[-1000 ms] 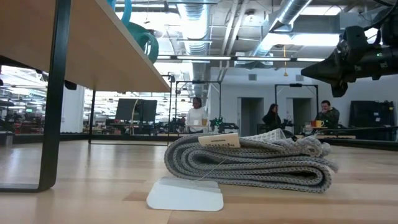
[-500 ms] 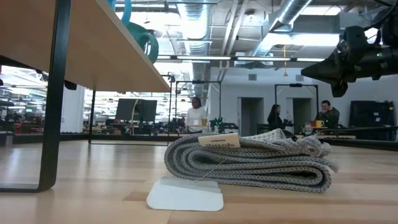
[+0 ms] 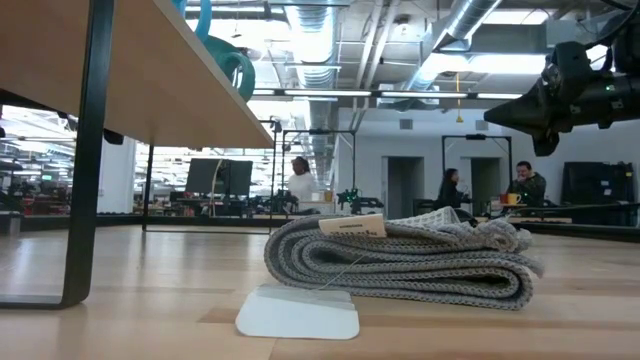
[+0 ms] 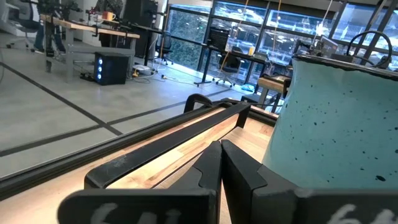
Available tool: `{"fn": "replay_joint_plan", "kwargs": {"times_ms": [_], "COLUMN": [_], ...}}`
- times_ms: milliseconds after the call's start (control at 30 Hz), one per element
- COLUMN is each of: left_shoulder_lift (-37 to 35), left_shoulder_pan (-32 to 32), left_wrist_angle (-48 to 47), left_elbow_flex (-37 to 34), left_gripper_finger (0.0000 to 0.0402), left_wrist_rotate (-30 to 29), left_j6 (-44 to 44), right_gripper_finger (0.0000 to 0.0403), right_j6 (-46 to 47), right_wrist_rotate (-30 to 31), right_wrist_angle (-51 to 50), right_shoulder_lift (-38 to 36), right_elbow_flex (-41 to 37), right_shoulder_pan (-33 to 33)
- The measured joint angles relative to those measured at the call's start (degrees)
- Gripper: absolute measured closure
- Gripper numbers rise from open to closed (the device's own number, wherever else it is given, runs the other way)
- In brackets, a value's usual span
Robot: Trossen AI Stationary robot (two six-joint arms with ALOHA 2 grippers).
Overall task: Stack small to large cups/mugs on shelf
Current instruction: Return to Home Position
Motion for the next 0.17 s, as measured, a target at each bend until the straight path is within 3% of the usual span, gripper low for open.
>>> {"fn": "replay_joint_plan", "kwargs": {"times_ms": [167], "left_shoulder_lift": [0.0], "left_shoulder_pan": [0.0], "left_wrist_angle": [0.0], "left_elbow_flex": [0.0], "left_gripper_finger": [0.0401], "left_wrist_rotate": [0.0], "left_j6": [0.0], "right_gripper_finger": [0.0376], "right_j6": [0.0], "right_wrist_rotate": [0.0], "right_wrist_angle": [0.0], "right_shoulder_lift": [0.0], "right_elbow_flex": [0.0], "right_shoulder_pan": [0.0]}}
